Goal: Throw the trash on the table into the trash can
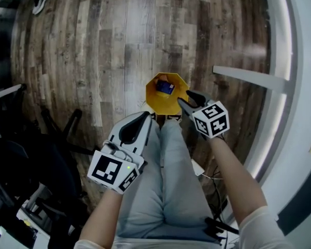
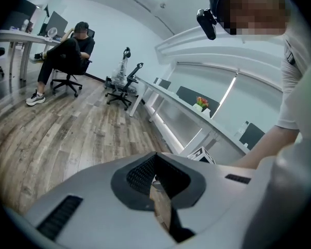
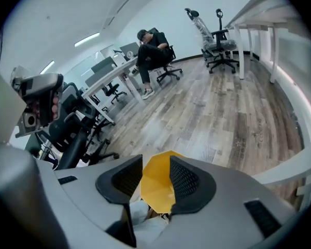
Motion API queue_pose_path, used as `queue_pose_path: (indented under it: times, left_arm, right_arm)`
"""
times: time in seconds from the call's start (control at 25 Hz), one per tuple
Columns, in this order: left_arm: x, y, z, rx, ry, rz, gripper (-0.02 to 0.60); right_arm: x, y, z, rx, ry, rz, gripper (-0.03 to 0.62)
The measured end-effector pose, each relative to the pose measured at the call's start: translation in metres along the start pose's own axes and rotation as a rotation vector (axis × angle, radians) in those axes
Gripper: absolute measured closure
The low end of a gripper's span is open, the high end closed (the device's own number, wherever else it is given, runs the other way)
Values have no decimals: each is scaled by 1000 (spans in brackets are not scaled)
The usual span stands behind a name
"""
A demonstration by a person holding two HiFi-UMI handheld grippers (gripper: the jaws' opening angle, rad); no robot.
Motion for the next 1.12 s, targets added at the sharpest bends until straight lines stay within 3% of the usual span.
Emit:
queue_pose_path:
  times: [0.12,0.24,0.44,0.64,0.92,1.12]
  left_arm:
    - [13,34,-19,-34,-21,-14,581]
    - [31,68,-37,-74,-40,-20,581]
    - [72,105,-80,-136,-80,-21,581]
    - [111,137,-109,-126,-73,-34,581]
    - [146,183,-142,-216,-100,-82,581]
    - [161,186,-153,-205,-109,-89,581]
  right_arm:
    - [38,39,18,42,13,-64,506]
    - [76,80,43,82,55,-123,548]
    - [157,137,101,113,107,-238,559]
    - [238,181,157,143,131,-339,560]
    - [301,214,196,141,123,-417,560]
    - [321,217,210,149,115,-441,560]
Point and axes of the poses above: the fingertips, and each gripper's own axes: x backward along the fingers, z to its left, y out of its top, the point moved 1 cm from there along x, backward along the fingers, and after that the axes turned 5 degrees about y, right-handed, at the moved point
